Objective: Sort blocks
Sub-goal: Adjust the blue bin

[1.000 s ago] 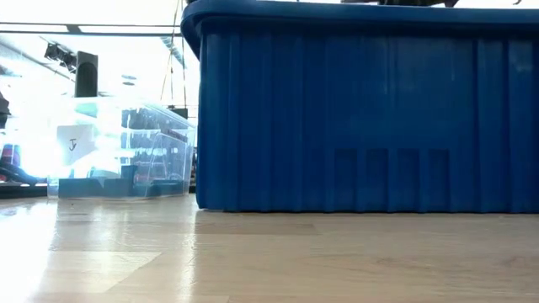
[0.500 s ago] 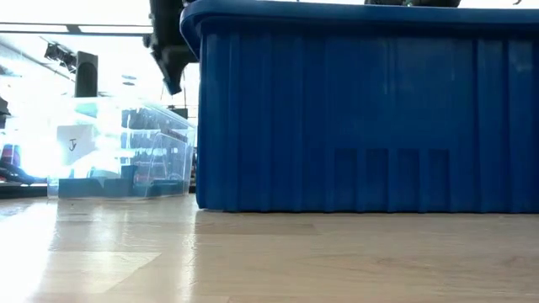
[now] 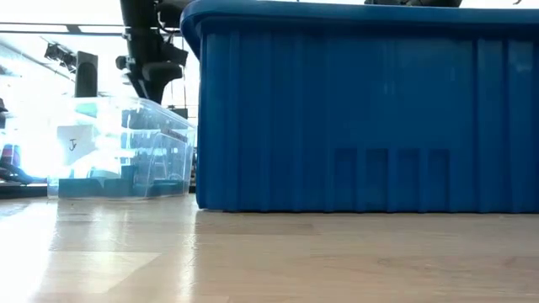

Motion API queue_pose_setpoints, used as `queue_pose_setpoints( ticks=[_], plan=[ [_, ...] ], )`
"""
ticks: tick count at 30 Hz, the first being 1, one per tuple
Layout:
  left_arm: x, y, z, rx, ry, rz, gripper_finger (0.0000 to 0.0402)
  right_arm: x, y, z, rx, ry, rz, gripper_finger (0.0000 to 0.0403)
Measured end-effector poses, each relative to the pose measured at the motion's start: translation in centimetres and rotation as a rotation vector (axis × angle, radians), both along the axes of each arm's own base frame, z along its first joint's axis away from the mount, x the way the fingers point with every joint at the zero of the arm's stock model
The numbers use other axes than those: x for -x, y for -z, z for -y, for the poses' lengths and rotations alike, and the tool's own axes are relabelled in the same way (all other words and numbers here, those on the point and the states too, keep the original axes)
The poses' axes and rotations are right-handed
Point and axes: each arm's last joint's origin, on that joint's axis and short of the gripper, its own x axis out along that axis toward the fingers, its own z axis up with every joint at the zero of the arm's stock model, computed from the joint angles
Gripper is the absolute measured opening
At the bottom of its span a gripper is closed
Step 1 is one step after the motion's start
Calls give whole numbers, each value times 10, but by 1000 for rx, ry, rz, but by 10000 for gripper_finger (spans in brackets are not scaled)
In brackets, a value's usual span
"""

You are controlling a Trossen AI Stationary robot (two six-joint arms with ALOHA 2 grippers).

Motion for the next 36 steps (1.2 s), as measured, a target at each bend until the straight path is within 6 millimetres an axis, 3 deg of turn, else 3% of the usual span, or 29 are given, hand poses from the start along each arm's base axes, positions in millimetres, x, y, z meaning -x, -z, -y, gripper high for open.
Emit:
queue_pose_setpoints(
  ticks=[3, 8, 11, 15, 27, 36],
  plan=[
    [-5, -11, -2, -5, 47, 64, 254, 1, 1, 0, -1, 20, -17, 332],
    [-30, -45, 0, -9, 259, 362, 265, 1, 7, -5, -25, -58, -69, 328],
    [-46, -64, 8, -50, 413, 528, 265, -1, 8, -14, -53, -126, -78, 324],
    [-63, -76, 25, -83, 592, 651, 265, -5, 11, -27, -76, -186, -114, 319],
    [-96, -58, 61, 0, 764, 623, 266, -14, 16, -61, -106, -337, -181, 306],
    [-120, -45, 99, -10, 921, 589, 266, -1, 17, -115, -137, -356, -338, 306]
  ],
)
